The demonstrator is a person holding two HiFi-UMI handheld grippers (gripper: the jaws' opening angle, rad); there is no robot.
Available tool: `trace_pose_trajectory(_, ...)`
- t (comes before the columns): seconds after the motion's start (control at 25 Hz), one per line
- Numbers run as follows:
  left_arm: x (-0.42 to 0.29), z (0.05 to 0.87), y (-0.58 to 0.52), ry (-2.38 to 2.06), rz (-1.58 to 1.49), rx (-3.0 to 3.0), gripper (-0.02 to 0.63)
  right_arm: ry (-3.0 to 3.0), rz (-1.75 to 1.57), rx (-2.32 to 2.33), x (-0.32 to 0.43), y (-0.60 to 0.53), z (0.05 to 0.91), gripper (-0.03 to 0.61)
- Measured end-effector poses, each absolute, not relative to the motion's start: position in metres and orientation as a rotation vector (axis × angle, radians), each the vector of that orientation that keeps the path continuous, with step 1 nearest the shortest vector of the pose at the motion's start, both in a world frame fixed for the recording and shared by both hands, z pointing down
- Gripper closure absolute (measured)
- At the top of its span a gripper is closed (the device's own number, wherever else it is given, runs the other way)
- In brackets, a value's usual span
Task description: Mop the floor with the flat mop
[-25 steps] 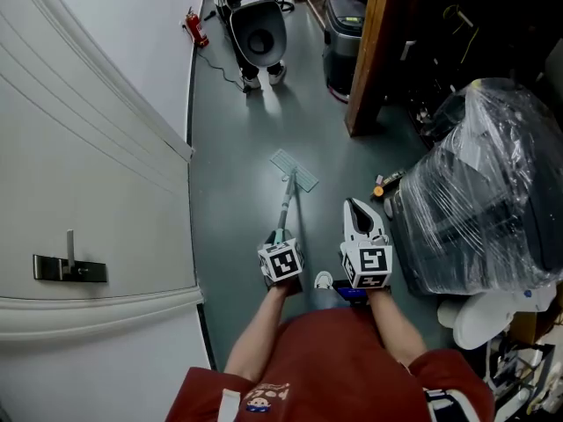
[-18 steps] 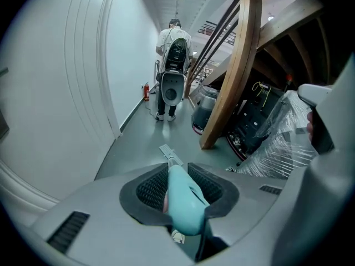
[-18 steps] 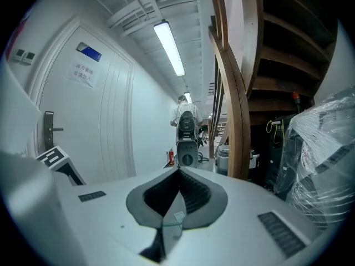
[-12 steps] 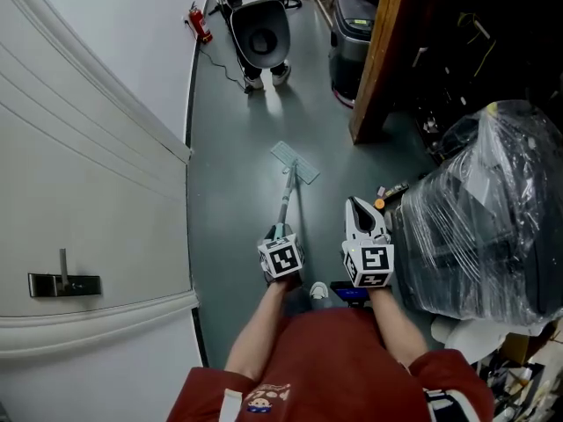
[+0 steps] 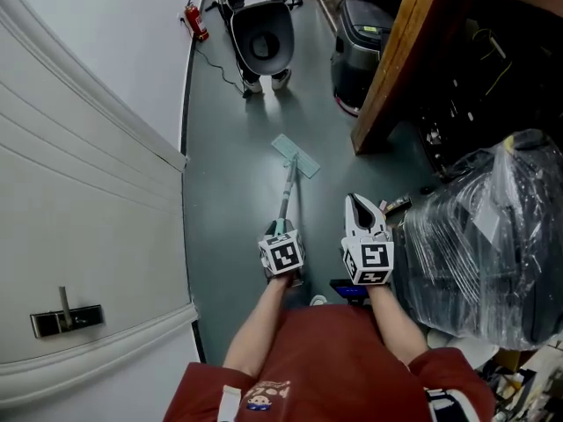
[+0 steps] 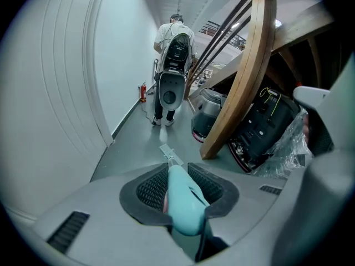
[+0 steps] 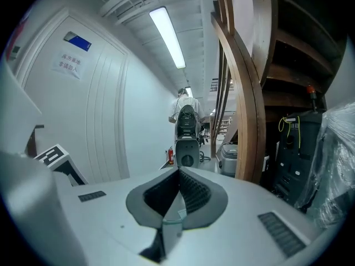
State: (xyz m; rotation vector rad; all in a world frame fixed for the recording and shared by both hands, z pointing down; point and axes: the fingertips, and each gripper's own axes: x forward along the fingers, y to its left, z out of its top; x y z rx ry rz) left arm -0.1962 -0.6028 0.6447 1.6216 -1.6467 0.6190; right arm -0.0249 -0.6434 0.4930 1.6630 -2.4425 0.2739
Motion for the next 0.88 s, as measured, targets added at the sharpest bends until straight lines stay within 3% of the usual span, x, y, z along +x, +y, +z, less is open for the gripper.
trace_pose_trajectory(0.88, -0.239, 0.648, -0.742, -1.574, 0.651, 1.692, 0.494, -2.374, 0.236, 1.758, -0.066, -0.763, 0.481, 0.560)
